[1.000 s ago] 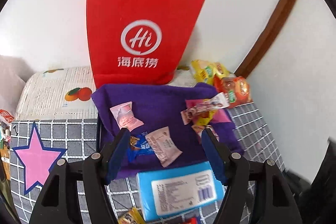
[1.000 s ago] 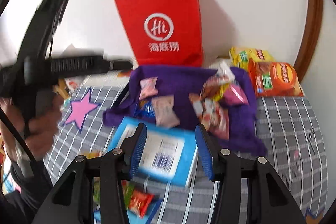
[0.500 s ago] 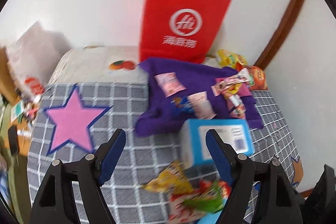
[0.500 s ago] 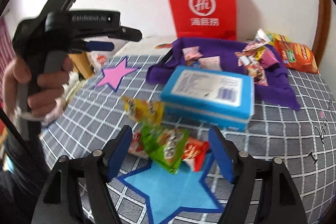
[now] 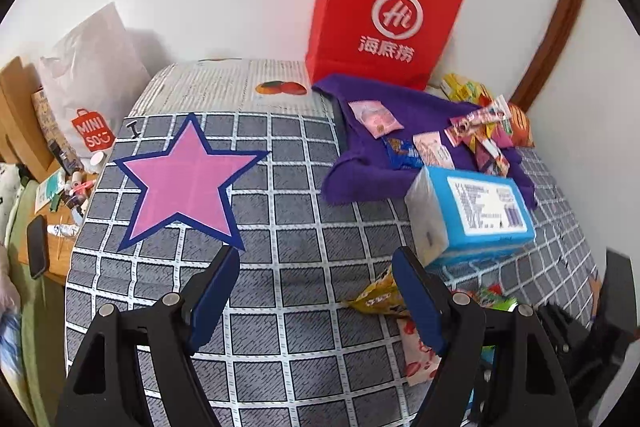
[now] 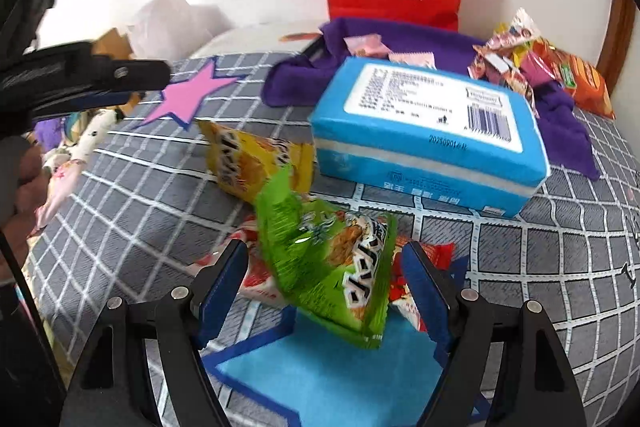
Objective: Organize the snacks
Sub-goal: 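Grasp the green snack bag with the right tool while the left grasps the yellow snack bag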
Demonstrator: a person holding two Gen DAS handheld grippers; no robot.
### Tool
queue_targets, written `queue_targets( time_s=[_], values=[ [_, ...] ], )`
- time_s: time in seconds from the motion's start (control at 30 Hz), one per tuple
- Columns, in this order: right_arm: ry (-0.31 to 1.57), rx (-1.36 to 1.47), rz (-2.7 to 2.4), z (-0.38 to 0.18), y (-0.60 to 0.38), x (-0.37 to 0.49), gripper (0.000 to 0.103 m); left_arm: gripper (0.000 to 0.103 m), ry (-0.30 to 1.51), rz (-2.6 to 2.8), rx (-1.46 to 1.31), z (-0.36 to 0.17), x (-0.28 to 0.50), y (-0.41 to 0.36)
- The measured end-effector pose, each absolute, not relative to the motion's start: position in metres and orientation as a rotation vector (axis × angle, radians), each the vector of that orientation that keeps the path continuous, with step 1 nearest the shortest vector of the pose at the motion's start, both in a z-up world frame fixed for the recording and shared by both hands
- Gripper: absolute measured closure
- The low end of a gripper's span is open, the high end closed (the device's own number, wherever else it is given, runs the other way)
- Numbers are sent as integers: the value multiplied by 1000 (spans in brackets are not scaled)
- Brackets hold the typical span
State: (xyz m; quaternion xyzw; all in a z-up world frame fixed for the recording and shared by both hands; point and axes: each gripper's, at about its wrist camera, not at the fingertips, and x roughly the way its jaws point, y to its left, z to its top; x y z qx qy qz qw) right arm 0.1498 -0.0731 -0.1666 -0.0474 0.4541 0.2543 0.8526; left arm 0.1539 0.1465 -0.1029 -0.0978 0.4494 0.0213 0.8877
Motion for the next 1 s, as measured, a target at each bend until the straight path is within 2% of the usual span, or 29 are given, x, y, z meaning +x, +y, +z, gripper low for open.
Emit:
queue_targets(
  time_s=[0.1, 0.13, 0.17, 0.27, 0.77, 0.93, 1.0],
  values=[
    [940, -74, 526, -169, -73, 154, 26, 26, 946, -8, -193, -110, 154, 140],
    [943, -59, 532, -170, -74, 156, 29, 26, 949, -21, -192, -112, 153, 138],
    [941, -51, 537, -169, -75, 157, 36, 26, 953, -32, -190, -114, 153, 135],
    [932, -36, 559, -167, -80, 158, 40, 26, 963, -67, -190, -121, 154, 126],
    [868, 47, 510, -137, -156, 140, 41, 28, 1051, -139, -147, -158, 179, 72],
    [867, 30, 492, -139, -168, 137, 41, 38, 1046, -129, -142, -166, 183, 67],
    [868, 30, 483, -140, -172, 137, 41, 47, 1046, -142, -151, -168, 183, 67]
  ],
)
